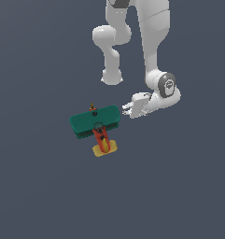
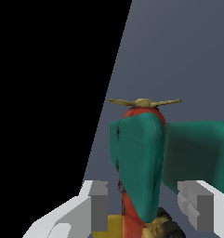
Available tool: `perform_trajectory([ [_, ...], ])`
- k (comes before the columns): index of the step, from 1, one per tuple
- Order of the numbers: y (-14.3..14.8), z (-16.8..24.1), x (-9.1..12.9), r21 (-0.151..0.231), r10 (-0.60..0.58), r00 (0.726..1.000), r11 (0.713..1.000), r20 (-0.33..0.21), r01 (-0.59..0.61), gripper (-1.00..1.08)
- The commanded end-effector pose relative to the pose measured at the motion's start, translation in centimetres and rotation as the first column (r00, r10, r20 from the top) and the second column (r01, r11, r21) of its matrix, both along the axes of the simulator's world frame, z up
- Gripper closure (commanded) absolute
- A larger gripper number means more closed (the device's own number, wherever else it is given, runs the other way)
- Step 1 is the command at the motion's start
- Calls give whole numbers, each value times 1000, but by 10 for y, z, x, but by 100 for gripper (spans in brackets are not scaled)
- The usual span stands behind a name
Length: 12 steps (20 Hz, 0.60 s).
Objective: Pick up the object and move it to a goal position.
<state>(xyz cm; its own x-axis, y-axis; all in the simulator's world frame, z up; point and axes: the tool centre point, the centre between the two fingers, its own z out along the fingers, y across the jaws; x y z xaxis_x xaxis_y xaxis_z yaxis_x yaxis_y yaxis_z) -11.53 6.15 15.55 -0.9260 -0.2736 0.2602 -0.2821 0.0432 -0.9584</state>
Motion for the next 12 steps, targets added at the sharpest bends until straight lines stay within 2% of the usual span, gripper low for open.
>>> perform_trajectory([
  [1, -6, -7, -1, -12, -5, 1000, 1000, -22, 4, -20],
  [6, -12, -15, -3, -24, -11, 999, 1000, -45, 10, -20],
  [12, -13, -14, -2, -23, -8, 999, 1000, -42, 7, -20],
])
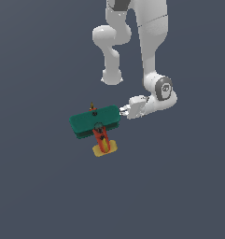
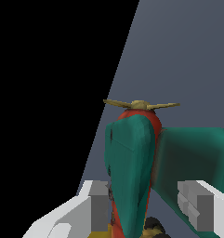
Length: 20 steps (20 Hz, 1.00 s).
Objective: Pick up the object and move it to a goal position.
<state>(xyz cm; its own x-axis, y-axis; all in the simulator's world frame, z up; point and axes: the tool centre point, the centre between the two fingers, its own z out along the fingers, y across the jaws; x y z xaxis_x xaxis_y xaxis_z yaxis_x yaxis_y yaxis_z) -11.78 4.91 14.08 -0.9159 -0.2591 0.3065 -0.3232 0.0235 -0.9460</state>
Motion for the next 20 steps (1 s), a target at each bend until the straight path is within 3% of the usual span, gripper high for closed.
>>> perform_trajectory([
  [1, -1, 1, 2, 0, 3, 1000, 1000, 2, -3, -20],
  [10, -5, 0, 5, 0, 6, 1000, 1000, 1, -6, -20],
  [20, -33, -3, 11, 0, 6, 1000, 1000, 0, -6, -20],
])
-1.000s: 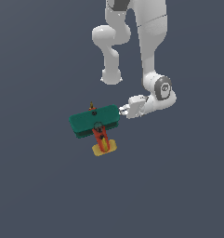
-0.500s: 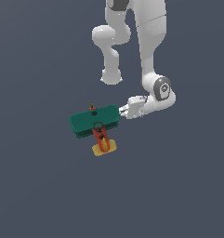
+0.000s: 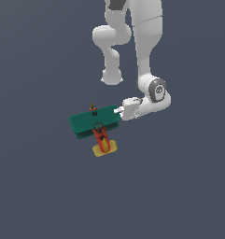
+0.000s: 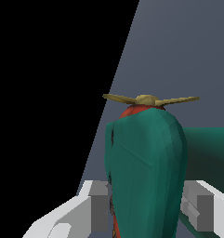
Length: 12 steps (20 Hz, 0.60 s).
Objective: Pick up the object and move it to a goal position.
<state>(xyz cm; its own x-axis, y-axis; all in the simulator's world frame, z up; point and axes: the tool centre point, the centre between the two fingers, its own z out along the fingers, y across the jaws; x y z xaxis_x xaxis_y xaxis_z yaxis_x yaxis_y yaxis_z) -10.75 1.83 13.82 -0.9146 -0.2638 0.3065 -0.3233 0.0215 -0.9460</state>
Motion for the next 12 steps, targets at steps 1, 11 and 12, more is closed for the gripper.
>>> perform_trajectory([
  [1, -3, 0, 1, 0, 1, 1000, 1000, 0, -1, -20],
  [11, -3, 0, 1, 0, 1, 1000, 1000, 0, -1, 108],
  [12, -2, 0, 0, 0, 1, 1000, 1000, 0, -1, 108],
])
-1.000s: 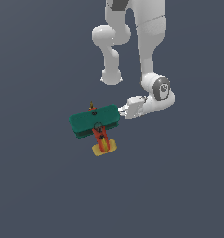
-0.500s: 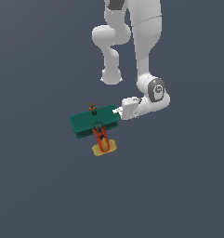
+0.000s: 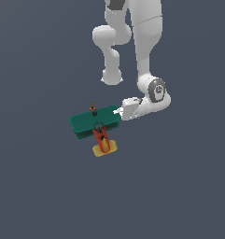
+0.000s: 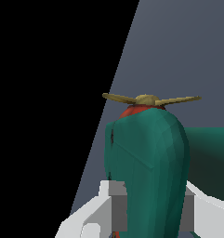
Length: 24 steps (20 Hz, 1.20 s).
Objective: Pick up the object and move it to a goal position.
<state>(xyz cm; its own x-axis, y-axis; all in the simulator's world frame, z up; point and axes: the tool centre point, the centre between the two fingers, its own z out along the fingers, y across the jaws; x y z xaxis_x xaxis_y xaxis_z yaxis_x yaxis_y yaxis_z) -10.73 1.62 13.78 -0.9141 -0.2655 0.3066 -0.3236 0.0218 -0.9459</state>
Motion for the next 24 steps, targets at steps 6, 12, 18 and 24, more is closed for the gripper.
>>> perform_trajectory([
  [6, 5, 14, 5, 0, -1, 1000, 1000, 0, 1, 108],
  [12, 21, 57, 22, 0, -3, 1000, 1000, 0, 3, 108],
  [18, 45, 117, 45, 0, -5, 1000, 1000, 1, 5, 108],
  [24, 71, 184, 72, -1, -5, 1000, 1000, 2, 5, 108],
])
